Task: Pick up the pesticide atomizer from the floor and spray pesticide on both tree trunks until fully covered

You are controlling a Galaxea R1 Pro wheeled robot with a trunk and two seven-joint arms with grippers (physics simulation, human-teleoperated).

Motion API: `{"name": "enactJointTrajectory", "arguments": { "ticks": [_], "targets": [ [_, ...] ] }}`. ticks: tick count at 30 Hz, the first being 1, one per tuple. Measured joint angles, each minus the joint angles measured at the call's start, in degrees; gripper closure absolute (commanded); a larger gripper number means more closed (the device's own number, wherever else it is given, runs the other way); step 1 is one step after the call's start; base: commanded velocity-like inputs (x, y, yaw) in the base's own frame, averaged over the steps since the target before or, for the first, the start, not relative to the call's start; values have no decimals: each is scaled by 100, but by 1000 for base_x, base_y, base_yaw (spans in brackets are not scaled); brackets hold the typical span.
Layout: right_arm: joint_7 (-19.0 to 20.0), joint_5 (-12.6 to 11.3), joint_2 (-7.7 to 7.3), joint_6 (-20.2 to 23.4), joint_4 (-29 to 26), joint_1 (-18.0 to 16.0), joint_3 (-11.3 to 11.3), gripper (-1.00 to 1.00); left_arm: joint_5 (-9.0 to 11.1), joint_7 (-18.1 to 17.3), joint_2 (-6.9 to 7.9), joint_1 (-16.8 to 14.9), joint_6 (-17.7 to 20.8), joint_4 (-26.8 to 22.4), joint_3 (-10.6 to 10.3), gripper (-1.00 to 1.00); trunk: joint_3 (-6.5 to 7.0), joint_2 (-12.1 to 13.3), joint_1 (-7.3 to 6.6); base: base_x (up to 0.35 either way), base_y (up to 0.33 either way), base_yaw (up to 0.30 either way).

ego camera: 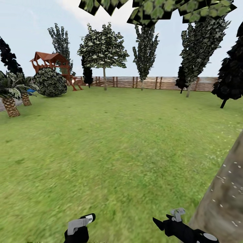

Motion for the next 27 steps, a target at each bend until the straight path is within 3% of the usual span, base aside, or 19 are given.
{"name": "enactJointTrajectory", "arguments": {
  "ticks": [8, 17, 19, 22, 27],
  "targets": [
    [-197, -5, 4, -1, 2, 1, 3, -100, 4, 0, 0, -6, 9, 2, 0, 100, 0, 0, -1, 23, 0, 230],
    [-354, -1, 23, -20, 114, 1, 14, -100, 96, -7, -1, -22, 14, 224, -1, 100, 0, 0, -3, 293, 0, 21],
    [-493, 0, 25, -156, 195, 1, 26, -100, 108, -8, -2, -24, 16, 243, -1, 100, 0, 0, -3, 332, 0, 2],
    [-638, 5, 29, -713, 524, 1, 82, -100, 133, -13, -5, -27, 12, 354, 0, 100, 0, 0, -3, 334, 0, 1],
    [-676, 0, 33, -1059, 754, 1, 396, -100, 133, -3, -122, -33, 3, 492, 6, 100, 0, -1, -3, 335, 0, 0]
  ]
}}
